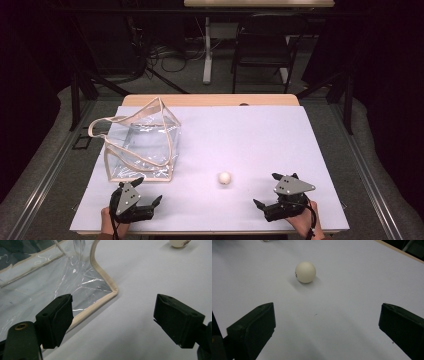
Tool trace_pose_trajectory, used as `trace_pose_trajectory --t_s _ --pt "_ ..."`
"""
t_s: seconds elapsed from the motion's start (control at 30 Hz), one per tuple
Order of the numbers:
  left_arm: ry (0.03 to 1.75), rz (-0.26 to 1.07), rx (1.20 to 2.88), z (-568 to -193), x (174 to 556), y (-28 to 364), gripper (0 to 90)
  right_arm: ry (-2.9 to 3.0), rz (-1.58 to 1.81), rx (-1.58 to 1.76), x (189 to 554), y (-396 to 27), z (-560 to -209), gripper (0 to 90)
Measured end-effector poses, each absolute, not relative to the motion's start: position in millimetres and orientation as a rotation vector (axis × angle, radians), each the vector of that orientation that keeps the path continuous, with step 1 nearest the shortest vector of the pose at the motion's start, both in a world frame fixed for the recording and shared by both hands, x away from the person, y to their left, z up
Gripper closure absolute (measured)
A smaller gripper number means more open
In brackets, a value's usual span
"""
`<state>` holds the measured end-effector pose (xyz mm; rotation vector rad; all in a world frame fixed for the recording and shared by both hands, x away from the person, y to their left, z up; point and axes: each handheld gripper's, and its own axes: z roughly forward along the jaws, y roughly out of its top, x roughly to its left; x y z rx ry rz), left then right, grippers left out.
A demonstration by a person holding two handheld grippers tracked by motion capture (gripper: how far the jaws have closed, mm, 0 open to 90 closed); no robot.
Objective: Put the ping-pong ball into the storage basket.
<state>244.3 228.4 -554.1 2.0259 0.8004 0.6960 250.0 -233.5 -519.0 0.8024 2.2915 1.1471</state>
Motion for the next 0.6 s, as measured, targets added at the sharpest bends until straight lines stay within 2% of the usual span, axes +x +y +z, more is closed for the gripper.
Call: trace_pose_trajectory --t_s 0.6 --pt "0.790 0.696 2.029 -554.8 243.5 227.9 16.2 2.330 1.142 0.763 263.8 -207.9 -510.2 0.6"
